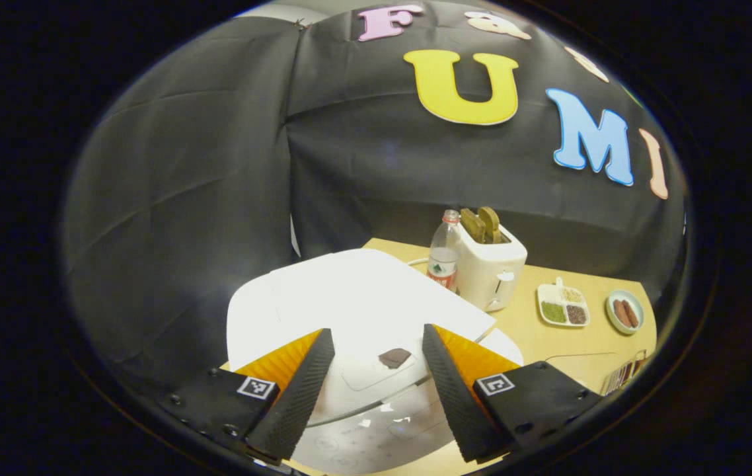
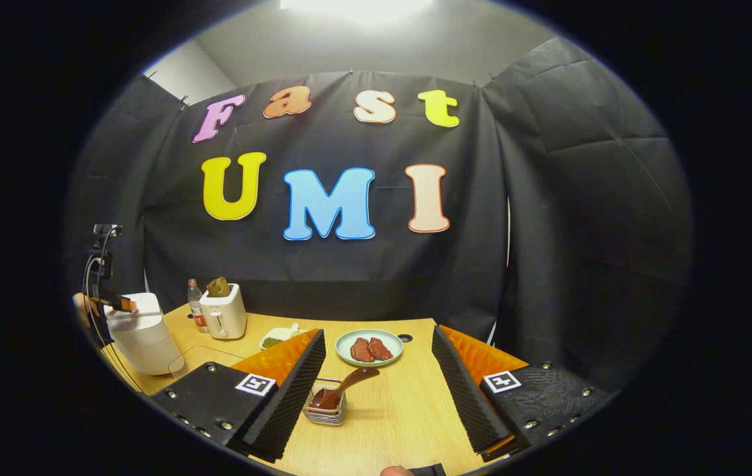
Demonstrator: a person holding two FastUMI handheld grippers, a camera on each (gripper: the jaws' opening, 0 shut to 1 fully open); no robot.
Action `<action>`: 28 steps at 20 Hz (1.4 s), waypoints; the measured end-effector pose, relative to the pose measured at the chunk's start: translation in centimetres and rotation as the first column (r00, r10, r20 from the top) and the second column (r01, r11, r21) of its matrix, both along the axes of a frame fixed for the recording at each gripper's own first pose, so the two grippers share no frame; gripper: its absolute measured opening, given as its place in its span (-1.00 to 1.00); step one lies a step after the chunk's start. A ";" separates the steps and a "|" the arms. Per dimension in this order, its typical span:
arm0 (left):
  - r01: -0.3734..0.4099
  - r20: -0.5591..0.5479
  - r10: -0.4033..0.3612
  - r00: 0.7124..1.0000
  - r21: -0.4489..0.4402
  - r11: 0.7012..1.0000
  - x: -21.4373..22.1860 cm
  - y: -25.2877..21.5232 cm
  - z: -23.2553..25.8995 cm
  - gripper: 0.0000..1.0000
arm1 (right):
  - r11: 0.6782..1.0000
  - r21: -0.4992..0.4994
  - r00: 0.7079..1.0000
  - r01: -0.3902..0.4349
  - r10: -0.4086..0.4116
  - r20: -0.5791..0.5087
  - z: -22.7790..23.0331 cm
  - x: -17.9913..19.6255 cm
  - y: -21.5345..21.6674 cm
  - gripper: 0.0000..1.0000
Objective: Close the left gripper, press the button to open the rice cooker; take a wooden spoon from the chopstick holder with the right hand, scoop a spoonful of rice and pour it into the rice cooker, then put the wooden spoon back into the chopstick holder.
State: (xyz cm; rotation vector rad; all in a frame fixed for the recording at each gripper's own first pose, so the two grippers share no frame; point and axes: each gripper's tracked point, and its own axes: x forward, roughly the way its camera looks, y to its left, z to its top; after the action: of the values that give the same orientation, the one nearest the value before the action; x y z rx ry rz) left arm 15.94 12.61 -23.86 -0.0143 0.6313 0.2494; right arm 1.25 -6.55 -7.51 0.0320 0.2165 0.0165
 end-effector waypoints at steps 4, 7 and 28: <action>0.014 -0.029 -0.014 0.999 0.003 1.000 -0.1 -0.2 -0.6 0.91 | 1.000 -0.003 1.000 -0.013 0.013 0.000 -0.1 -0.3 1.2 0.97; 0.009 0.001 -0.009 1.000 -0.027 1.000 0.0 -0.1 -0.3 0.96 | 0.999 0.011 0.999 -0.033 0.033 -0.008 -0.3 -0.4 2.6 0.97; 0.349 0.584 -0.318 0.747 0.063 0.935 -13.5 -13.1 24.8 0.97 | 0.993 0.067 0.979 -0.101 0.088 0.182 7.9 -1.8 10.0 0.97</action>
State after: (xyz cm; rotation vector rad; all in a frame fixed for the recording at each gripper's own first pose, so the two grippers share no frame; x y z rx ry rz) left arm 2.48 -0.49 0.95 -0.0254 0.0067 -0.1275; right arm -0.58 3.47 0.35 0.0952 0.0371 0.1221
